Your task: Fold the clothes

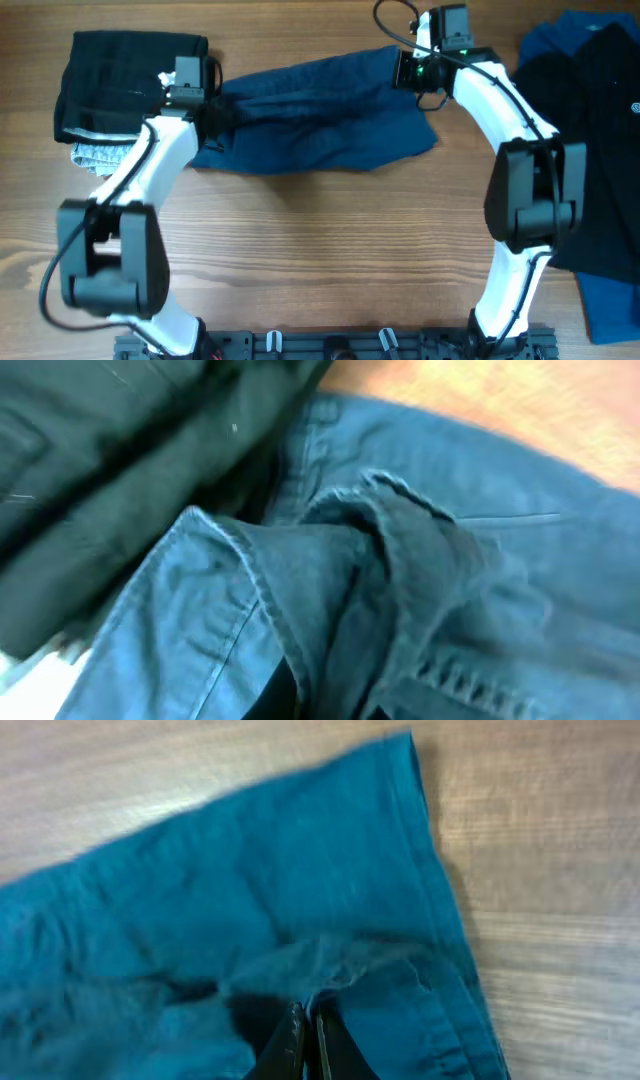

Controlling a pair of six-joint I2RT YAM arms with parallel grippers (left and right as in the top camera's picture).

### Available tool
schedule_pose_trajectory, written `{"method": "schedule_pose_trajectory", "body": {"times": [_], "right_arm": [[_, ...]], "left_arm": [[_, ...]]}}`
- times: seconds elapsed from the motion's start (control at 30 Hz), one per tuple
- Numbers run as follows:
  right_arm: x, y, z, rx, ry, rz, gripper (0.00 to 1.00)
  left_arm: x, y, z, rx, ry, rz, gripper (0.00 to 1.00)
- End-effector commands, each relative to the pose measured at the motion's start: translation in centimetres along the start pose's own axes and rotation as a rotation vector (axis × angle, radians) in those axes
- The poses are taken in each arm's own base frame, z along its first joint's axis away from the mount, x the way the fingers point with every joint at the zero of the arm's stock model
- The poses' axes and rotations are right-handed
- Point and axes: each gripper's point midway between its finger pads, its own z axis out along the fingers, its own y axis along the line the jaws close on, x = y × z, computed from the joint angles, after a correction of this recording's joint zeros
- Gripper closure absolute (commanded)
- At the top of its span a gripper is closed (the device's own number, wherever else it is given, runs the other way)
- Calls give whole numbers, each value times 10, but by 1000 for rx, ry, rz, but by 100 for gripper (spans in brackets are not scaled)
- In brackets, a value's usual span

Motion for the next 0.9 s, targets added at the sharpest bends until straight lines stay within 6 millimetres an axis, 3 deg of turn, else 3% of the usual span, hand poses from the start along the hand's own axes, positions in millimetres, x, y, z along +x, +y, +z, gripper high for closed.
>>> {"method": "schedule_pose_trajectory", "body": {"times": [0.0, 0.1, 0.2, 0.23, 0.3, 0.37, 0.4, 0.43, 0.47, 0.5, 0.57, 0.7, 0.8, 0.83, 0.87], "right_arm": [[5, -3, 10, 6, 18, -13, 96], [1, -3, 14, 1, 0, -23, 96], [-16, 0, 20, -17, -71, -37, 94], [-22, 2, 21, -24, -97, -37, 87], [-31, 3, 26, -37, -138, -26, 51], [-39, 4, 31, -46, -173, -37, 41], [-47, 6, 29, -54, -207, -53, 37], [-52, 8, 27, -60, -229, -60, 34], [-60, 11, 23, -72, -255, -76, 28], [-66, 13, 17, -77, -276, -94, 27], [-77, 18, -6, -101, -306, -121, 23], [-73, 26, -50, -98, -274, -182, 14], [-76, 37, -87, -98, -297, -218, 8], [-75, 39, -96, -98, -298, -217, 8], [-70, 40, -103, -95, -279, -206, 16]], "left_arm": [[17, 3, 31, -51, 48, 20, 96], [25, 8, 43, -78, 74, 24, 96], [22, 13, 45, -103, 58, 24, 96], [20, 13, 45, -103, 48, 23, 96], [12, 8, 45, -86, 12, 19, 91], [-6, -5, 38, -41, -47, 53, 81], [-24, -17, 26, -8, -96, 83, 60], [-36, -25, 16, 12, -126, 105, 55], [-53, -36, 1, 37, -167, 124, 42], [-67, -44, -13, 58, -201, 138, 34], [-97, -61, -55, 101, -276, 150, 11], [-100, -58, -93, 107, -284, 148, 6], [-81, -43, -97, 58, -205, 163, 5], [-75, -39, -96, 46, -179, 167, 7], [-68, -36, -94, 38, -148, 172, 12]]}}
